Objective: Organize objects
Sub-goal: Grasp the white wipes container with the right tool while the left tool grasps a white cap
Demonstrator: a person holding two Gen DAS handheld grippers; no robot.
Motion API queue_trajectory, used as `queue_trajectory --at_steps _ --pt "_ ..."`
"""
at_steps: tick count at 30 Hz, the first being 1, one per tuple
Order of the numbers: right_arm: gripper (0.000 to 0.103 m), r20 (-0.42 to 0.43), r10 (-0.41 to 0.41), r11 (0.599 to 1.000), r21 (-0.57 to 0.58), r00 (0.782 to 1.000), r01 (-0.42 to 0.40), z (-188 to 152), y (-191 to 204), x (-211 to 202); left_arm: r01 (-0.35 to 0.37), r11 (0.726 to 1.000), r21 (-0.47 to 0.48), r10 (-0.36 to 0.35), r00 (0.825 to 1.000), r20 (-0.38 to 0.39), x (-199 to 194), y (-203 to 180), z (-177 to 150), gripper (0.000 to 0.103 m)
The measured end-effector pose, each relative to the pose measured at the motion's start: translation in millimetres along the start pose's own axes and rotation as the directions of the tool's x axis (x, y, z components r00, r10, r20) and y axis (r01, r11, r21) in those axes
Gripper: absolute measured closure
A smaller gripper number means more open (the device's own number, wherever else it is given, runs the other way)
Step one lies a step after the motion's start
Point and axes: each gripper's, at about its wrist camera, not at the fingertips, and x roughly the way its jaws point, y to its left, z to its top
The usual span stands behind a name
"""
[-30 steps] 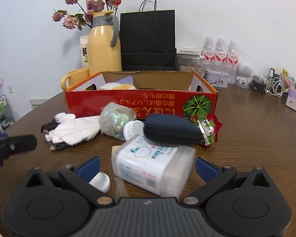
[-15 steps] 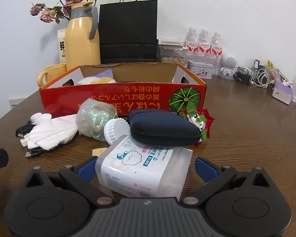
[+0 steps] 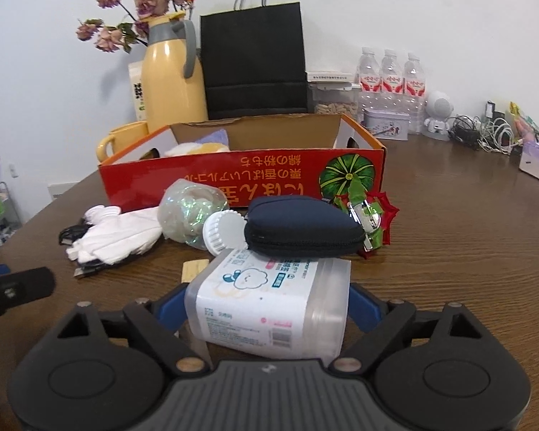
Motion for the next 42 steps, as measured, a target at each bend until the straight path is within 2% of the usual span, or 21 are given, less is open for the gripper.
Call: queue_trajectory --at_steps 15,17,23,26,28,35,42 --pt "0.016 0.045 0.097 0.993 -0.076 0.994 -0.094 -13.2 -31.7 -39.9 0.101 0.988 0.114 -0.086 0.988 -0.124 29.2 -50.2 -14.4 0.0" --pt "0.016 0.047 0.101 0.992 -0.08 0.994 -0.097 -13.8 -35.7 -41.8 0.108 0.986 0.13 -0.09 0.987 -0.137 33.2 -57.2 -16.0 0.003" --pt "0.016 0.063 0.114 0.992 -0.064 0.991 -0.11 -15.5 -46.1 -44.5 0.129 0.978 0.166 -0.107 0.985 -0.135 40.0 -70.1 -16.1 0.028" --pt "0.016 0.07 0.121 0.991 -0.058 0.99 -0.117 -15.5 -47.7 -44.4 0.163 0.97 0.183 -0.14 0.981 -0.132 41.7 -73.3 -16.3 0.045" --pt "0.016 0.073 0.124 0.991 -0.056 0.99 -0.12 -15.2 -47.8 -44.1 0.185 0.964 0.191 -0.161 0.978 -0.133 41.5 -74.7 -16.3 0.074" --pt "0.016 0.079 0.133 0.99 -0.061 0.988 -0.129 -13.4 -45.5 -44.1 0.196 0.963 0.186 -0.176 0.977 -0.121 38.8 -74.5 -14.9 0.074" --pt "0.016 0.111 0.143 0.988 -0.069 0.984 -0.136 -3.8 -40.0 -46.7 0.166 0.97 0.179 -0.161 0.986 -0.04 28.4 -68.6 3.7 0.074"
